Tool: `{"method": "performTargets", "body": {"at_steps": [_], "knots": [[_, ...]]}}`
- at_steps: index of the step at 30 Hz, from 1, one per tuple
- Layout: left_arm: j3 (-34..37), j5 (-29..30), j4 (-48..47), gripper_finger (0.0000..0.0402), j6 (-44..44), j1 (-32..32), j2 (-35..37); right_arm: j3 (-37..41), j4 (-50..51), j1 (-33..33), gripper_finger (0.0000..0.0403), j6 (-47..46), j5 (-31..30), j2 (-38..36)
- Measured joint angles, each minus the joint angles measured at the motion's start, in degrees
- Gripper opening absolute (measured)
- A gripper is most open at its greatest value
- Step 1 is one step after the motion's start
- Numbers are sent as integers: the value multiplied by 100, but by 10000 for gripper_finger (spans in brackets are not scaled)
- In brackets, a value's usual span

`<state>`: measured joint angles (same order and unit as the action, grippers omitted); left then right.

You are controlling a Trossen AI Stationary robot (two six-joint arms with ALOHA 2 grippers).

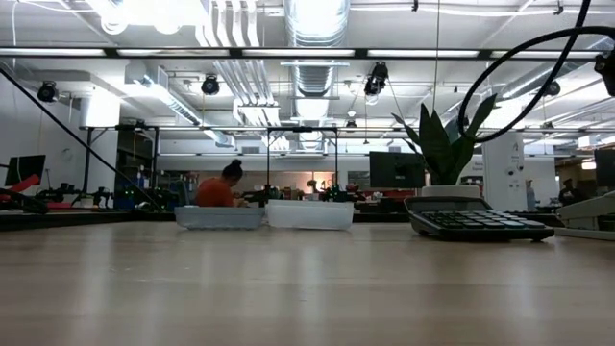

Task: Pack school essentials
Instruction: Put the yellow crayon box into the transparent supply box

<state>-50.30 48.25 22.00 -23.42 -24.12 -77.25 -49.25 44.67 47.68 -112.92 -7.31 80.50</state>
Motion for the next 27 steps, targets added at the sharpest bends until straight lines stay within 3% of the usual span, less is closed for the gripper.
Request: {"method": "performTargets", "body": {"at_steps": [15,27], "knots": [[4,0,0,141,0,4,0,0,-217,-61,396,133,-29,148],[7,1,1,141,-96,3,0,-4,-456,-122,396,450,-68,676]]}}
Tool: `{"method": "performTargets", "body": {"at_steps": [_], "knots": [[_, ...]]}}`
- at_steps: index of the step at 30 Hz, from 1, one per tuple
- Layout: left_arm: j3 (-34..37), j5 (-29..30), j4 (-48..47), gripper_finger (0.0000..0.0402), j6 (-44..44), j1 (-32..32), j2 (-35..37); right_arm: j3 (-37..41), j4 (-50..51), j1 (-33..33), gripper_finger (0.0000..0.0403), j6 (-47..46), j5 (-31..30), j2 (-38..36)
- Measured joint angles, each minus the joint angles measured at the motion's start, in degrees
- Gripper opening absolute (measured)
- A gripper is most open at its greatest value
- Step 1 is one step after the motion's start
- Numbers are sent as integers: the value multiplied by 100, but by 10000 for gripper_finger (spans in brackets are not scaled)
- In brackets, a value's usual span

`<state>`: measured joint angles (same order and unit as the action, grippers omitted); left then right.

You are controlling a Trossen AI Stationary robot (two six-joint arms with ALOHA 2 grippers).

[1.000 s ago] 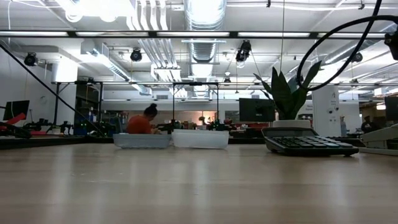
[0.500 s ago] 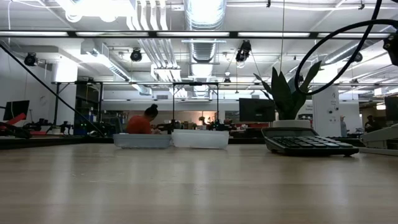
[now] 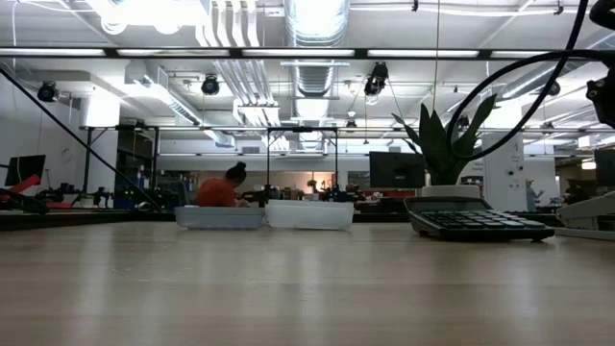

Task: Pack school essentials
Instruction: Put the yellow crayon box into the transparent supply box

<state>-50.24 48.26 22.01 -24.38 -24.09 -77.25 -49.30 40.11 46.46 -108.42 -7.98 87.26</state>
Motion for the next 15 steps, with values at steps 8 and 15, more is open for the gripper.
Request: {"method": "performTargets", "body": {"at_steps": [8,15], "knots": [[0,1,-1,141,-2,-1,0,0,9,0,379,45,0,9],[0,1,1,141,-4,-1,0,0,16,0,331,68,-13,9]]}}
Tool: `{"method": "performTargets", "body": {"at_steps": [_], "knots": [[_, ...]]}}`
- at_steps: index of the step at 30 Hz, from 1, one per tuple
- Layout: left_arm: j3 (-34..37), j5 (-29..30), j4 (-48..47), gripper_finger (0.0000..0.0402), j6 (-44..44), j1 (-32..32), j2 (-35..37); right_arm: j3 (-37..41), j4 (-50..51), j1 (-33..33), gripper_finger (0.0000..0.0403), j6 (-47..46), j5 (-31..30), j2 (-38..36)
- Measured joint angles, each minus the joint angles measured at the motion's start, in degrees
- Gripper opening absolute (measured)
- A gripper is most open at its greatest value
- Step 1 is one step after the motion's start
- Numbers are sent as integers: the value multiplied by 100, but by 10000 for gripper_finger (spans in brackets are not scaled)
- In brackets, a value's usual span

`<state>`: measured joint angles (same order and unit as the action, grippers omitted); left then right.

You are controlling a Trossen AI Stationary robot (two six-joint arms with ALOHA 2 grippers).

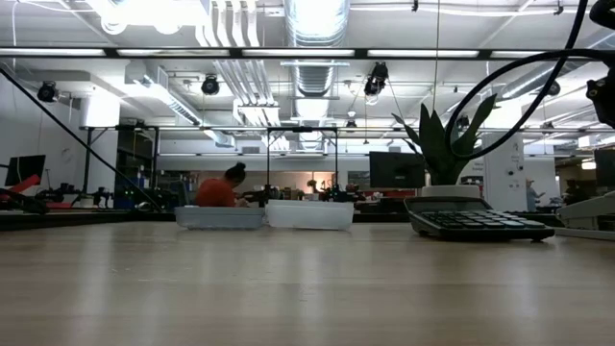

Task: Pack school essentials
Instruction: Put the yellow crayon box into the transparent supply box

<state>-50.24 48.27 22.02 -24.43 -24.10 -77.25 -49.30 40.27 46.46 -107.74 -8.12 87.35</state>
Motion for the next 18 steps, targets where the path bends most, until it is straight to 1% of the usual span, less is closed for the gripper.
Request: {"method": "performTargets", "body": {"at_steps": [18], "knots": [[0,2,-2,141,-33,2,0,0,-13,0,325,54,-43,-66]]}}
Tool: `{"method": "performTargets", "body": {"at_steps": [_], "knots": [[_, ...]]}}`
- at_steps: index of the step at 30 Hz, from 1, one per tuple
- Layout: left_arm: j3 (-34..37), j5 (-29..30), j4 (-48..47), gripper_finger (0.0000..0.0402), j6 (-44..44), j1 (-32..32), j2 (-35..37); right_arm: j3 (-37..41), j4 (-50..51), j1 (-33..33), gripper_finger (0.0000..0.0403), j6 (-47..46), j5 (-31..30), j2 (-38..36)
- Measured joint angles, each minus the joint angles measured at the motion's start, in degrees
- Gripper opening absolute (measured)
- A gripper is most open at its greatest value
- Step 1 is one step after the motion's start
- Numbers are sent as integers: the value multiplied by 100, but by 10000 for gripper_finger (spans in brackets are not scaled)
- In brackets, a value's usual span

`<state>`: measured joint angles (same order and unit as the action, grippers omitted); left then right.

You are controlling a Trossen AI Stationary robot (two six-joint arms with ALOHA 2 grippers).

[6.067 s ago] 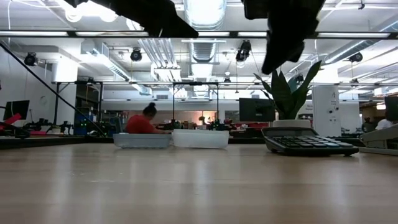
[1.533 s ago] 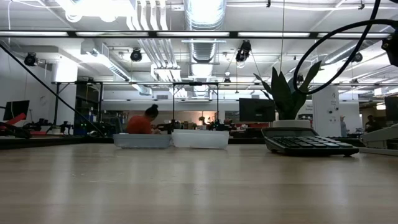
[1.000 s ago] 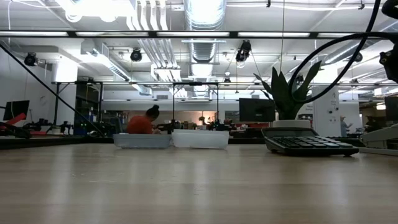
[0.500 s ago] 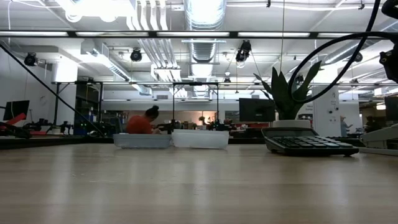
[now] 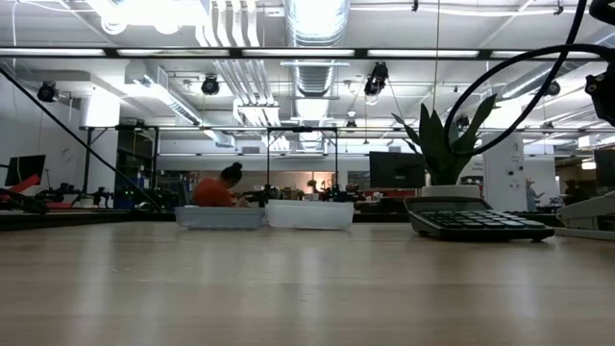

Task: Pack school essentials
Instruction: Put the yellow crayon box into the transparent supply box

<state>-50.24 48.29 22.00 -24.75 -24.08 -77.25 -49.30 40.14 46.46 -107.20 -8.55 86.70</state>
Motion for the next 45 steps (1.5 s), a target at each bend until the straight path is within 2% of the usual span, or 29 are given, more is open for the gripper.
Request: {"method": "performTargets", "body": {"at_steps": [6,14,21,24,30,35,39,45], "knots": [[0,0,1,141,2,0,0,-137,80,0,325,181,-82,-2],[0,2,2,141,2,-1,0,-618,698,-60,325,525,-360,-2],[2,54,1,141,1,-2,0,-959,706,-377,325,1342,-517,-2],[5,335,2,141,-46,-2,0,-1096,700,-557,325,1720,-604,-2],[78,566,-4,141,-173,-2,44,-1378,690,-1041,325,2648,-845,-2],[135,1238,0,141,-264,-9,317,-1654,651,-1530,325,3623,-1230,-2],[359,1327,8,141,-252,-4,636,-1836,382,-1991,325,4495,-1550,-4],[883,1375,42,141,194,-7,1264,-1998,-96,-2885,325,5475,-1551,0]]}}
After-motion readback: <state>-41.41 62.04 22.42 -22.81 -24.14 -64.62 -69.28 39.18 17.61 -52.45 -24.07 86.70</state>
